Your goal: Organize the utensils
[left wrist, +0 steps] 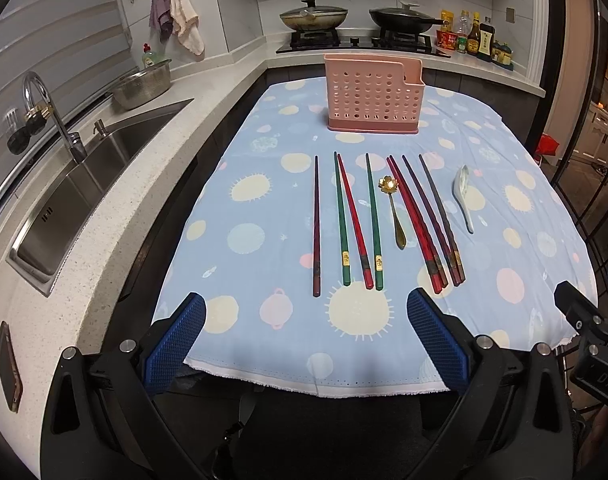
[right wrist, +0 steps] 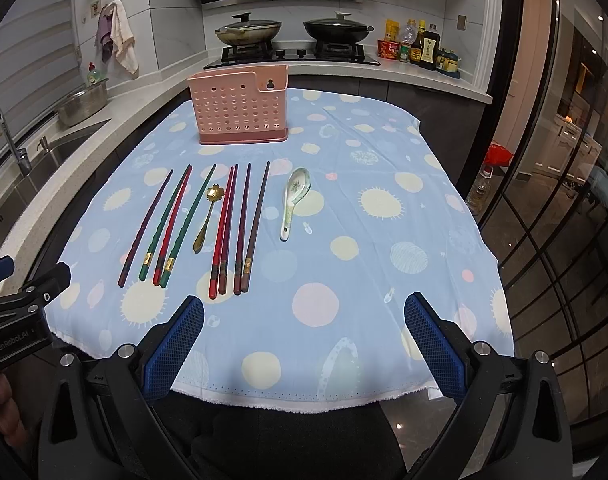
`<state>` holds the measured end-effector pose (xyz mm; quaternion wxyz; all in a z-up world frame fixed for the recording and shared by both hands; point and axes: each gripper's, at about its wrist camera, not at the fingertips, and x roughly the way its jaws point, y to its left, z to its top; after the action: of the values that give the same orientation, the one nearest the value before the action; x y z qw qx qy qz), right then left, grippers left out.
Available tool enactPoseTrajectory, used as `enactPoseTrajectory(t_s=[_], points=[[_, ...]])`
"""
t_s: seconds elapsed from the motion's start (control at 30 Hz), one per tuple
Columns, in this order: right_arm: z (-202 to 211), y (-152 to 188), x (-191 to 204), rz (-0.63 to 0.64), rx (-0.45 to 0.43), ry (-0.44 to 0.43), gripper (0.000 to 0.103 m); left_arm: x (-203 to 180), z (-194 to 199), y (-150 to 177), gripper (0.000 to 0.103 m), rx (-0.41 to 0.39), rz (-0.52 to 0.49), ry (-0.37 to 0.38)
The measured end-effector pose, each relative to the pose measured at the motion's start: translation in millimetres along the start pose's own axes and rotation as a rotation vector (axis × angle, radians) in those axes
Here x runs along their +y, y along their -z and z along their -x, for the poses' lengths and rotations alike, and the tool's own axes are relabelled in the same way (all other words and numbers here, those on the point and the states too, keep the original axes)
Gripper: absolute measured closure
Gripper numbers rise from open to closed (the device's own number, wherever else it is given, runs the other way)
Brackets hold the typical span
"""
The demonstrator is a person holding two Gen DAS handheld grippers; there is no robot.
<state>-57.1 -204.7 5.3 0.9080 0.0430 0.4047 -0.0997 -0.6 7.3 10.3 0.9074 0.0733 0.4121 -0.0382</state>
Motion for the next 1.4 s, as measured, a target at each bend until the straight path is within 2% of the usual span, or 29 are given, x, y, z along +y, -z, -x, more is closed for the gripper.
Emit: enactPoseTrajectory(t_s=[1.4], points=[[0.5,1.9,0.2,-0.001,-0.005,0.001,0.007,0.1,2.8,0.0,0.007,-0.013,0.003,-0.005]])
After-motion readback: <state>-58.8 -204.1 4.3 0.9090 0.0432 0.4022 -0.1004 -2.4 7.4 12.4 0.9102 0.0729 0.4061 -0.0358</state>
